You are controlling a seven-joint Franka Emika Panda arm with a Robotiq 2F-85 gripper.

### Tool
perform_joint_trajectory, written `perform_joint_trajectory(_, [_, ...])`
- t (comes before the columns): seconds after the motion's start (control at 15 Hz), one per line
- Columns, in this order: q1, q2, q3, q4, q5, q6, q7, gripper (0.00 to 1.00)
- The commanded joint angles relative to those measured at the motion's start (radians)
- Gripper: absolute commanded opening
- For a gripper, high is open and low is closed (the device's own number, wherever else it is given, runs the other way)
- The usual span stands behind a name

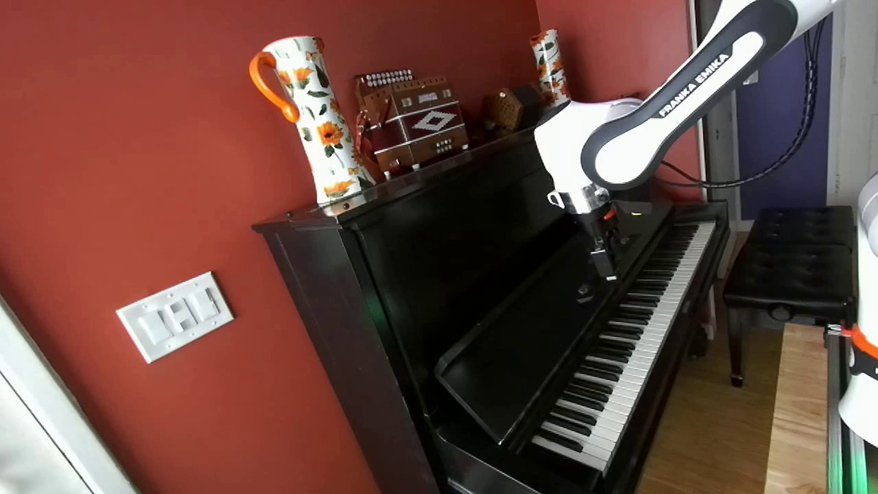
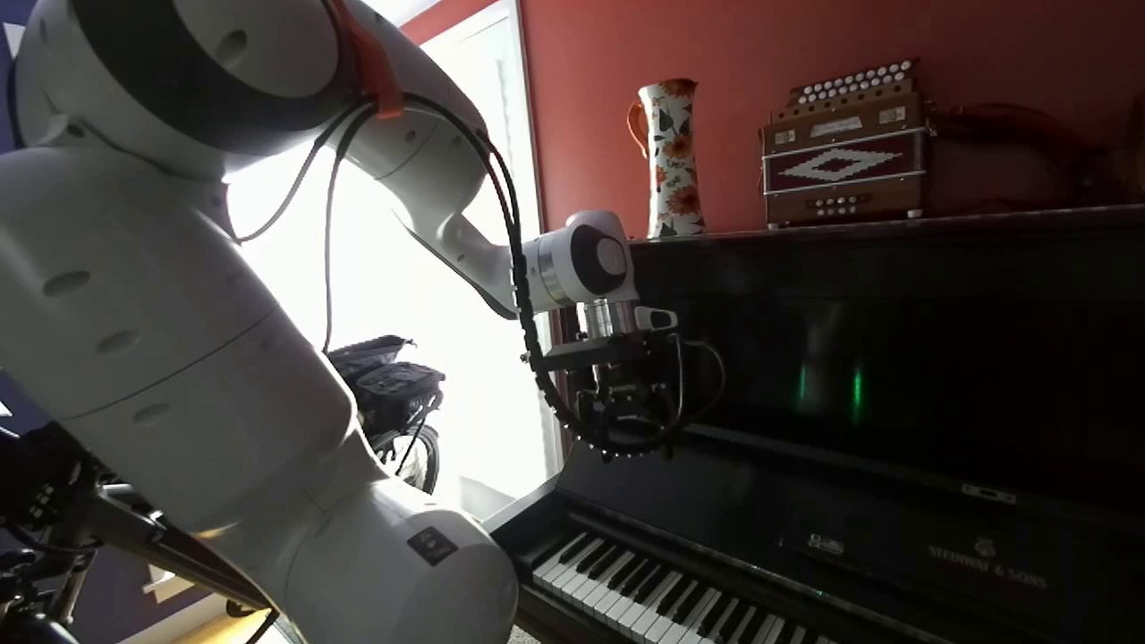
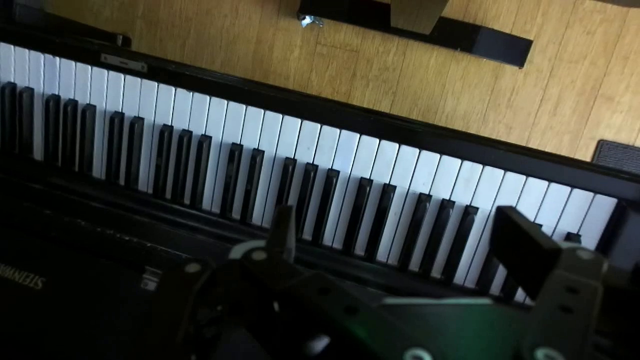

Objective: Press a key on the piano

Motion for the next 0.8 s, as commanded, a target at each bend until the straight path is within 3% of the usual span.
perform_joint_trajectory(0.0, [-0.023, 0.122, -0.056, 0.014, -0.024, 0.0, -0.006, 1.0])
perform_joint_trajectory(0.33, [-0.05, 0.263, -0.133, -0.013, -0.042, 0.041, -0.088, 1.0])
perform_joint_trajectory(0.73, [-0.081, 0.365, -0.205, -0.081, 0.003, 0.224, -0.172, 1.0])
